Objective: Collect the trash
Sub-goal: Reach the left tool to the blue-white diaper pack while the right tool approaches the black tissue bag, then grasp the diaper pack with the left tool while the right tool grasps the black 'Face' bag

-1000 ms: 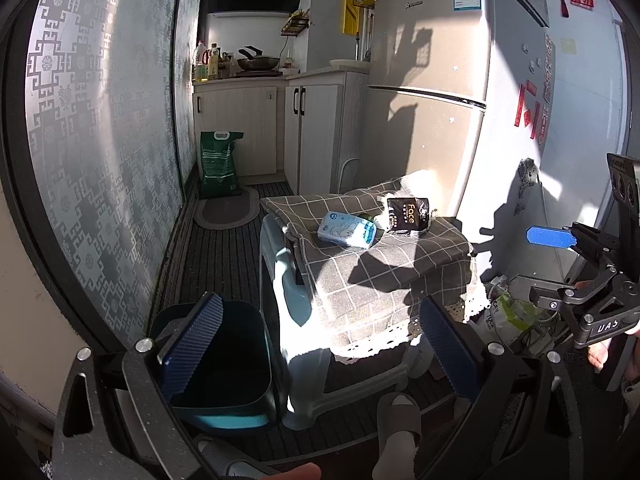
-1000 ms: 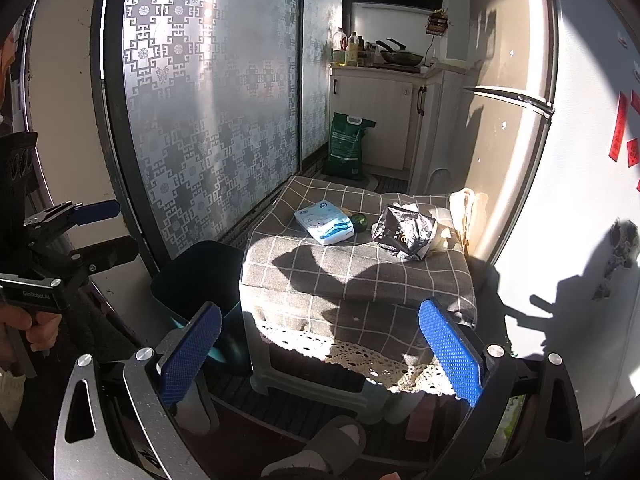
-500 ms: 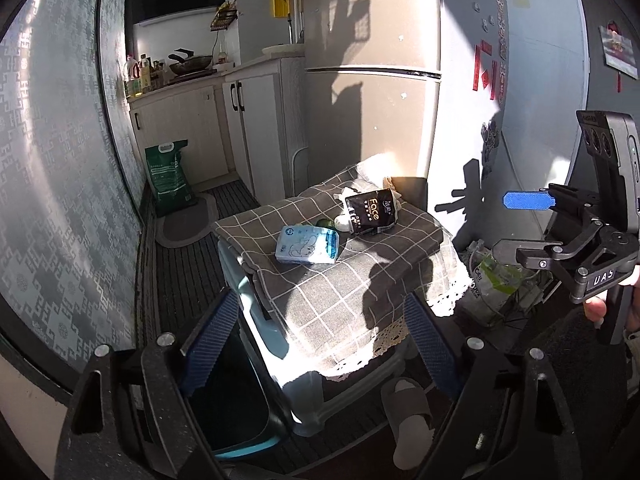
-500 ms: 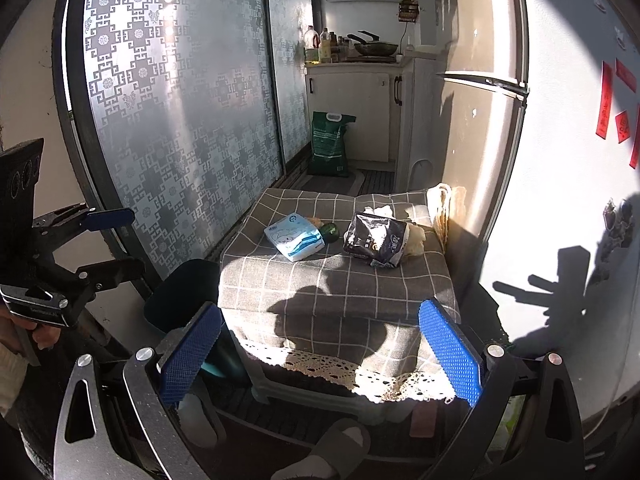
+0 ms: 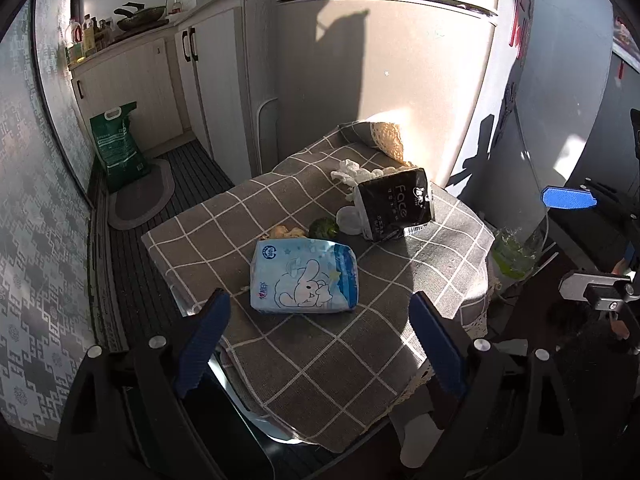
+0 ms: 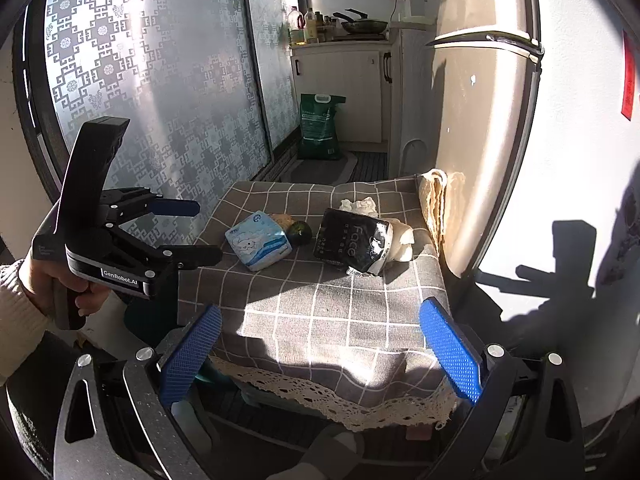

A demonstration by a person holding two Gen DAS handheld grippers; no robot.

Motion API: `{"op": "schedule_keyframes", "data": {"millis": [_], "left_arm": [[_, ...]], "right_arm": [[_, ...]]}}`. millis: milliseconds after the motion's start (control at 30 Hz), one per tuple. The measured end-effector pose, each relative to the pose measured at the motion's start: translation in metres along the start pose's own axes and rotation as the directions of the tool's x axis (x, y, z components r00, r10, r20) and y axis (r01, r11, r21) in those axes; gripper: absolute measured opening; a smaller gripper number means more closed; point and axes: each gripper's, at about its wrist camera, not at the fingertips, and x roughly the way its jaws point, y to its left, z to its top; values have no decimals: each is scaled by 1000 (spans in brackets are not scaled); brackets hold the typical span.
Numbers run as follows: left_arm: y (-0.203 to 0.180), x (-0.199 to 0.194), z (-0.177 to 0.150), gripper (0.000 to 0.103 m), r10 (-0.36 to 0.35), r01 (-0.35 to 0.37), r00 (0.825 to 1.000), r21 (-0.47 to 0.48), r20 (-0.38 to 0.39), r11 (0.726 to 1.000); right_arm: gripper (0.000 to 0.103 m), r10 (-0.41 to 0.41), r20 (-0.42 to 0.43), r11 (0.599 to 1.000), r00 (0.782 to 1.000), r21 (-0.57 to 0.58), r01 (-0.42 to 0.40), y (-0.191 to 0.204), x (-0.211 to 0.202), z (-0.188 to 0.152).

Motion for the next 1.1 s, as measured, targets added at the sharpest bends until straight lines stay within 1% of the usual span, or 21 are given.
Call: {"op": "schedule_keyframes", "data": {"millis": [33, 200, 267, 333, 467, 533, 633, 700, 733, 767, 867, 933, 1100], "left_arm": [[3, 8, 1, 92, -13, 13, 1000, -3, -8, 1000], [15, 42, 3, 93, -59, 59, 996, -3, -68, 998], [20, 50, 4, 94, -80, 79, 994, -14, -76, 997], [25, 56, 5, 95, -59, 57, 995, -23, -83, 998], [32, 66, 4, 96, -84, 80, 993, -49, -88, 996], [30, 70, 4, 96, -81, 78, 993, -36, -87, 996], [24, 72, 2, 95, -64, 63, 994, -12, -84, 998], [22, 72, 1, 91, -51, 51, 995, -12, -82, 999], [22, 72, 1, 81, -50, 49, 995, -14, -82, 999], [23, 71, 1, 76, -42, 41, 996, -16, -78, 999], [27, 66, 1, 74, -62, 59, 996, -43, -67, 997], [31, 60, 0, 74, -65, 62, 997, -60, -50, 996], [36, 36, -2, 74, -81, 81, 997, -93, -5, 992]], "right_arm": [[100, -5, -11, 1000, 1000, 10, 5, -3, 4, 1], [100, 20, -24, 998, 1000, 61, -19, -18, 19, 6], [100, 24, -29, 997, 999, 68, -22, -21, 25, 9], [100, 23, -36, 997, 999, 72, -20, -24, 32, 11], [100, 21, -37, 996, 999, 84, -18, -24, 47, 20], [100, 6, -32, 996, 999, 94, -2, -25, 56, 24], [100, -36, -20, 993, 999, 107, 38, -24, 71, 27], [100, -75, -6, 990, 997, 118, 76, -22, 80, 27], [100, -88, 3, 988, 996, 129, 87, -21, 83, 26], [100, -92, 10, 986, 996, 141, 90, -20, 85, 26], [100, -94, 39, 984, 995, 156, 87, -15, 91, 24], [100, -110, 45, 983, 993, 152, 102, -11, 95, 24], [100, -168, 10, 974, 986, 154, 165, -5, 110, 24]]}}
